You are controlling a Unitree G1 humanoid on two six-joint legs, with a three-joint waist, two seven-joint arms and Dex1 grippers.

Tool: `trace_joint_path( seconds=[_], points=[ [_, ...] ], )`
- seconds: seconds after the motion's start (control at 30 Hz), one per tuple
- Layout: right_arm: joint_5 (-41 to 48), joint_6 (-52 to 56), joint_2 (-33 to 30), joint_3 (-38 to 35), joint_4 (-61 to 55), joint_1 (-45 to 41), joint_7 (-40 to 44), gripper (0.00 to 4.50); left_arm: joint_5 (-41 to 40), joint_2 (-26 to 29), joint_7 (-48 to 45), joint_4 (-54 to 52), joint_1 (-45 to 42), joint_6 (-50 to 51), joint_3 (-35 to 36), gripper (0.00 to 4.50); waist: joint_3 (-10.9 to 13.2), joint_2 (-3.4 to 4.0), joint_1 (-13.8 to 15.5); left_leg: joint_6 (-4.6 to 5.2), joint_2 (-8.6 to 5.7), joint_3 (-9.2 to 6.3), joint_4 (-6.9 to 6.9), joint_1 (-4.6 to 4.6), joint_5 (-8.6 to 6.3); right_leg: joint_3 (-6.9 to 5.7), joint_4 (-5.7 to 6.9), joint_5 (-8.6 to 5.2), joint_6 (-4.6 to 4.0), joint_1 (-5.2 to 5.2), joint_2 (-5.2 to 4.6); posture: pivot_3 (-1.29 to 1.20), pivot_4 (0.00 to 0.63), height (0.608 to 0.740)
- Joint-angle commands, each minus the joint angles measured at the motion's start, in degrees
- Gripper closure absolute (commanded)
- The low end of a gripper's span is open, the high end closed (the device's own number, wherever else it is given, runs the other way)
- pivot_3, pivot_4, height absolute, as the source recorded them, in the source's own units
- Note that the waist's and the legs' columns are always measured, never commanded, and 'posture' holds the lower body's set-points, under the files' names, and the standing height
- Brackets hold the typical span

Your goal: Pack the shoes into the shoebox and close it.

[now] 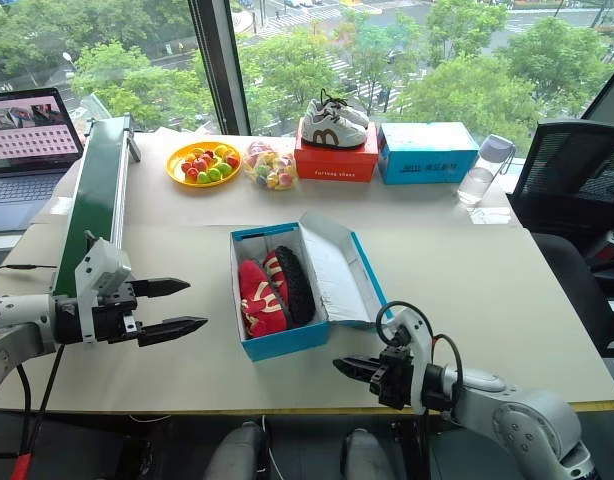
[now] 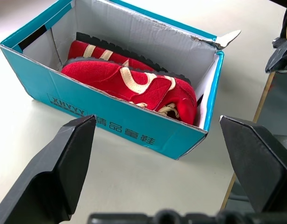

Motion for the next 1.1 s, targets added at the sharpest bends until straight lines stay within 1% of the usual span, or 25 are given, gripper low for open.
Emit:
trace_joint_path(
  seconds=[0.03, 0.1, 0.23, 0.43, 0.57, 0.67, 0.7, 0.8, 0.87, 0.93, 1.0, 1.07, 1.1],
  points=[
    [-6.71, 0.32, 4.63, 2.14, 6.66, -3.06, -6.78, 4.46, -0.5, 0.0, 0.22, -1.36, -0.57, -0.09, 0.59, 0.0, -0.02, -0.04, 0.01, 0.0, 0.0, 0.0, 0.0, 0.0, 0.0, 0.0, -0.01, 0.0, 0.0, 0.0, 0.0, 0.0, 0.15, 0.731],
    [-9.22, -0.01, 8.33, 1.15, 11.65, -4.15, -10.78, 4.46, -0.47, 0.01, 0.3, -1.4, -0.58, -0.11, 0.63, 0.0, -0.05, -0.08, 0.07, 0.0, 0.0, 0.01, 0.01, -0.01, 0.0, 0.01, -0.01, 0.01, 0.0, -0.01, 0.01, 0.0, 0.15, 0.731],
    [-11.7, 0.62, 10.67, -0.4, 14.47, -4.69, -12.05, 4.46, -0.52, 0.31, 0.21, -1.33, -0.72, -0.16, 0.82, 0.0, -0.05, -0.08, 0.37, 0.01, -0.02, 0.03, 0.04, -0.06, 0.0, 0.03, 0.05, 0.05, 0.02, 0.04, 0.0, 0.0, 0.15, 0.731],
    [-10.95, 4.38, 21.93, -9.3, 21.36, -5.52, -24.93, 4.46, -0.52, 0.29, 0.01, -1.12, -1.4, -0.38, 0.4, 0.0, -0.16, -0.2, 0.22, 0.01, 0.06, 0.03, 0.08, 0.03, -0.01, 0.03, 0.06, 0.1, 0.07, 0.03, 0.08, 0.0, 0.15, 0.731],
    [-9.15, 1.52, 29.86, -15.95, 22.64, -6.68, -30.7, 4.46, -0.2, 0.22, 0.01, -0.92, -1.61, -0.69, 0.08, 0.0, -0.33, -0.38, 0.15, -0.06, 0.08, 0.03, 0.1, 0.13, -0.05, 0.0, 0.0, 0.2, 0.08, 0.05, 0.04, 0.0, 0.15, 0.731],
    [-8.61, -5.11, 36.02, -20.08, 22.31, -7.53, -32.28, 4.46, -0.13, 0.27, -0.11, -0.65, -2.0, -0.8, -0.16, 0.0, -0.39, -0.44, 0.13, -0.08, 0.09, 0.03, 0.08, 0.11, -0.06, -0.05, -0.1, 0.36, 0.06, 0.05, -0.02, 0.0, 0.15, 0.731],
    [-7.73, -7.19, 38.0, -21.21, 21.56, -7.67, -32.08, 4.46, -0.13, 0.27, -0.15, -0.61, -2.08, -0.82, -0.21, 0.0, -0.39, -0.44, 0.14, -0.08, 0.09, 0.03, 0.07, 0.09, -0.06, -0.09, -0.12, 0.39, 0.06, 0.05, -0.03, 0.0, 0.15, 0.731],
    [0.73, -10.53, 45.05, -24.84, 18.33, -7.51, -30.77, 4.46, -0.17, 0.22, -0.2, -0.62, -2.4, -0.85, -0.38, 0.0, -0.36, -0.36, 0.06, -0.09, 0.1, 0.03, 0.03, 0.01, -0.07, -0.13, -0.16, 0.42, 0.04, -0.03, -0.08, 0.0, 0.15, 0.731],
    [5.89, -11.12, 47.6, -26.18, 17.34, -7.48, -30.41, 4.46, -0.07, 0.16, -0.18, -0.43, -2.68, -0.87, -0.54, 0.0, -0.26, -0.17, 0.03, -0.09, 0.1, 0.05, -0.02, -0.03, -0.06, -0.15, -0.17, 0.45, 0.04, -0.07, -0.1, 0.0, 0.15, 0.731],
    [10.54, -12.48, 48.43, -26.89, 16.92, -7.73, -30.45, 4.46, -0.07, 0.12, -0.16, -0.42, -2.86, -0.8, -0.63, 0.0, -0.27, -0.1, -0.04, -0.09, 0.1, 0.07, -0.06, -0.04, -0.06, -0.14, -0.16, 0.46, 0.03, -0.09, -0.1, 0.0, 0.15, 0.731],
    [14.18, -12.91, 47.82, -26.57, 16.42, -7.74, -29.45, 4.46, -0.15, 0.1, -0.15, -0.53, -2.9, -0.71, -0.62, 0.0, -0.27, -0.1, -0.23, -0.08, 0.1, 0.07, -0.16, -0.04, -0.06, -0.14, -0.14, 0.43, -0.03, -0.05, -0.06, 0.0, 0.15, 0.731],
    [18.66, -11.3, 45.94, -24.55, 13.94, -7.2, -26.97, 4.46, -0.08, 0.21, -0.23, -0.44, -2.81, -0.74, -0.47, 0.0, -0.27, -0.1, -0.45, -0.05, 0.09, 0.07, -0.19, -0.04, -0.04, -0.09, 0.0, 0.45, -0.25, 0.04, -0.02, 0.0, 0.15, 0.731],
    [20.92, -9.94, 44.08, -23.31, 11.75, -6.77, -24.7, 4.46, 0.0, 0.32, -0.28, -0.25, -2.87, -0.76, -0.4, 0.0, -0.26, -0.09, -0.69, -0.03, 0.09, 0.07, -0.18, -0.04, -0.03, -0.08, 0.06, 0.45, -0.17, 0.02, -0.02, 0.0, 0.15, 0.731]
  ],
)
